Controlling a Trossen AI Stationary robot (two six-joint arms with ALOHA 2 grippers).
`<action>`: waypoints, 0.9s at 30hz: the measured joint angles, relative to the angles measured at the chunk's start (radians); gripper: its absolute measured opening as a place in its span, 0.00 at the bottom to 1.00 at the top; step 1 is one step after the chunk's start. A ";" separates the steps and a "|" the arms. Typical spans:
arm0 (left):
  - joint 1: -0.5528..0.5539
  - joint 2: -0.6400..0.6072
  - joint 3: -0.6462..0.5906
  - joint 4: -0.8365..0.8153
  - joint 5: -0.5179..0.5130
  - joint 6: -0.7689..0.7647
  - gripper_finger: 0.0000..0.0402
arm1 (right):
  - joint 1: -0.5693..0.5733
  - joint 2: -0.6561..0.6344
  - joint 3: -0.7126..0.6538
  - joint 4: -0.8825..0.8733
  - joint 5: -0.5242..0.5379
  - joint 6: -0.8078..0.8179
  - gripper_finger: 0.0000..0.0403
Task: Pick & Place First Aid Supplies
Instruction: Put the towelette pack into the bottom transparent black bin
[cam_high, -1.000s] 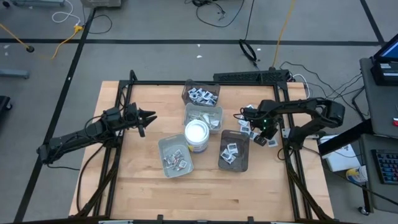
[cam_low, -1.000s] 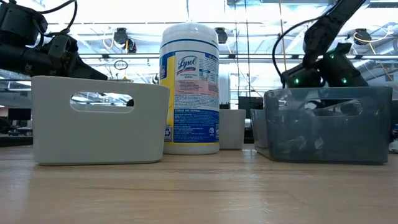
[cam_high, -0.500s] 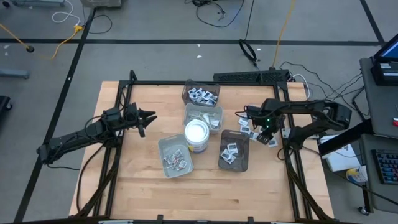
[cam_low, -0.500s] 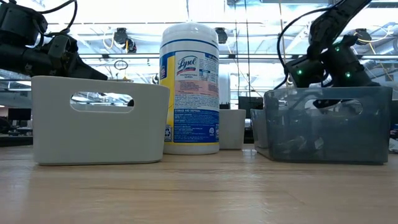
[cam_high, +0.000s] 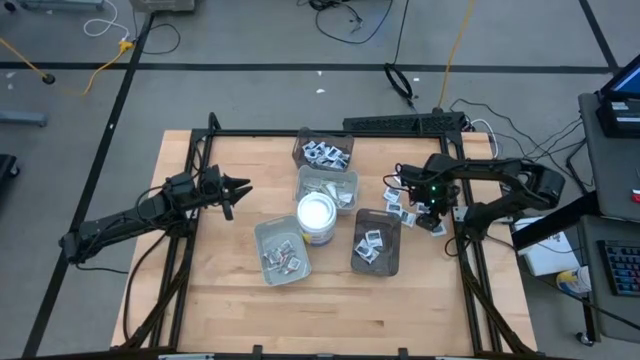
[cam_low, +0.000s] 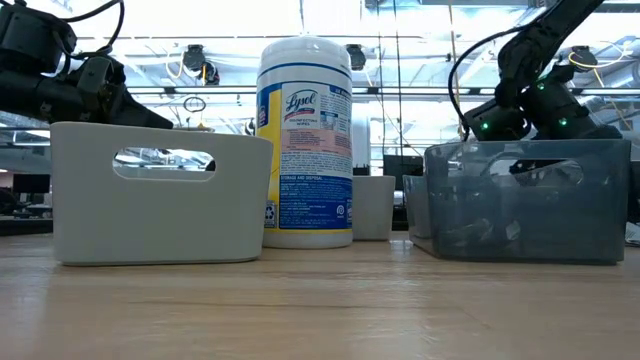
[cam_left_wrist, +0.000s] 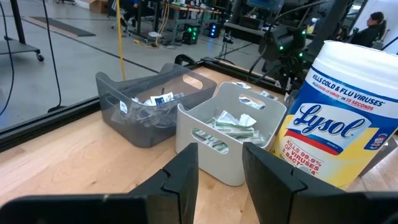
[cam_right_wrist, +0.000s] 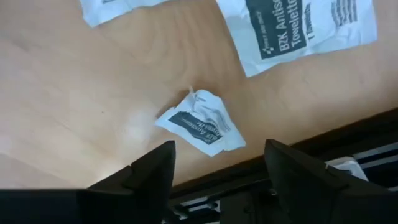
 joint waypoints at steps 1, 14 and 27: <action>0.000 0.000 0.000 0.000 0.000 0.000 0.32 | -0.001 0.002 0.000 0.009 -0.007 -0.003 0.60; 0.000 0.000 0.000 0.000 0.000 0.000 0.32 | -0.032 0.094 0.000 0.040 -0.034 -0.015 0.34; 0.000 0.000 0.000 0.000 0.000 0.000 0.32 | -0.032 0.093 0.000 0.025 -0.006 -0.005 0.00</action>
